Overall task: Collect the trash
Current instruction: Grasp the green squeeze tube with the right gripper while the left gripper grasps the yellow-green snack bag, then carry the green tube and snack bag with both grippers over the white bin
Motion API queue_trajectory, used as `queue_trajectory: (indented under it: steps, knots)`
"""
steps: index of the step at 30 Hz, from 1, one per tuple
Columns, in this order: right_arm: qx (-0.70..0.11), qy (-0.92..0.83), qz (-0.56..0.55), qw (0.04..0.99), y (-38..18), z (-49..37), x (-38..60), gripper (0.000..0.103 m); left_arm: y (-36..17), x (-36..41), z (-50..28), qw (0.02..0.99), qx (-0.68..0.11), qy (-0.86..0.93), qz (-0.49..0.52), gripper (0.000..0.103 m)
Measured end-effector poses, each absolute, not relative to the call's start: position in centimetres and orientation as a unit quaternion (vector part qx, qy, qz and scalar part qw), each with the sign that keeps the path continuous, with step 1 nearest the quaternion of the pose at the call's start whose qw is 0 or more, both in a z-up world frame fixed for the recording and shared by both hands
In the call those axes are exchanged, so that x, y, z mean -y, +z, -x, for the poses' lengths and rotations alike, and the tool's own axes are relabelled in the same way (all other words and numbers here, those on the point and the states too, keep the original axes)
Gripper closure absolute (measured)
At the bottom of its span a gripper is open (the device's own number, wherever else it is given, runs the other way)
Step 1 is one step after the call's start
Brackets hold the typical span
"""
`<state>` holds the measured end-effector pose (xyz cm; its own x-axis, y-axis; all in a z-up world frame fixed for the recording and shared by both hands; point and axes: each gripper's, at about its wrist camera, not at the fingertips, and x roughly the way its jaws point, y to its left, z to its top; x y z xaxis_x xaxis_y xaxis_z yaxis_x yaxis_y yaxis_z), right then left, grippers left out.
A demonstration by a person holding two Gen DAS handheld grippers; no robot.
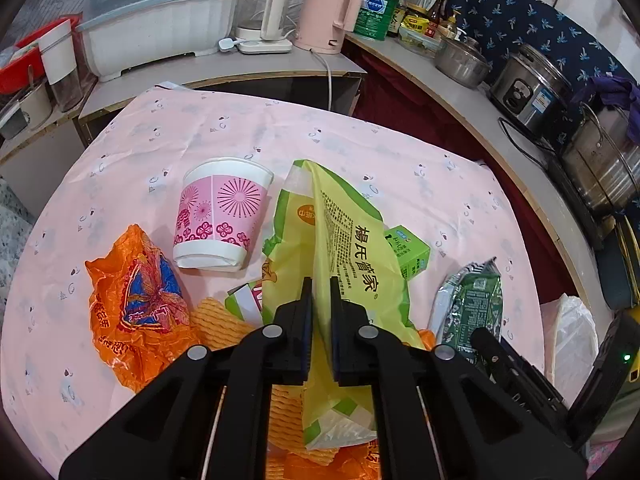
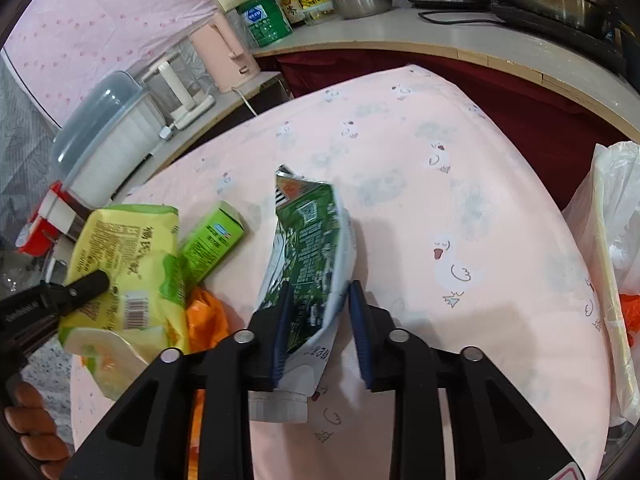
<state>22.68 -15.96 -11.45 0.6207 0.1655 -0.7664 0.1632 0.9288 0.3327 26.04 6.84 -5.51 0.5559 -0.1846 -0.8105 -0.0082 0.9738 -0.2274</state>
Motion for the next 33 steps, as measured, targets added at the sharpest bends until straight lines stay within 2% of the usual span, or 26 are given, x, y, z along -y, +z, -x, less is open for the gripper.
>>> queue_trajectory:
  steps: [7,17,20,26,33]
  knots:
    - [-0.425,0.011,-0.174,0.888,-9.4,-20.9,15.4,0.086,-4.2,-5.5,-24.6,0.882,-0.456,-0.066,0.096,0.098]
    - [-0.452,0.038,-0.143,0.880,-8.9,-19.0,13.1,0.085,-5.1,-3.6,-22.8,0.879,-0.465,-0.074,0.071,0.098]
    - [-0.458,0.042,-0.139,0.877,-9.2,-19.1,12.6,0.081,-5.7,-3.7,-22.7,0.877,-0.470,-0.072,0.069,0.098]
    - [-0.484,0.055,-0.152,0.860,-10.9,-19.9,12.3,0.078,-6.8,-4.3,-22.6,0.873,-0.477,-0.069,0.071,0.098]
    - [-0.469,0.048,-0.158,0.867,-10.4,-19.4,12.6,0.084,-6.2,-4.9,-22.3,0.875,-0.472,-0.072,0.078,0.099]
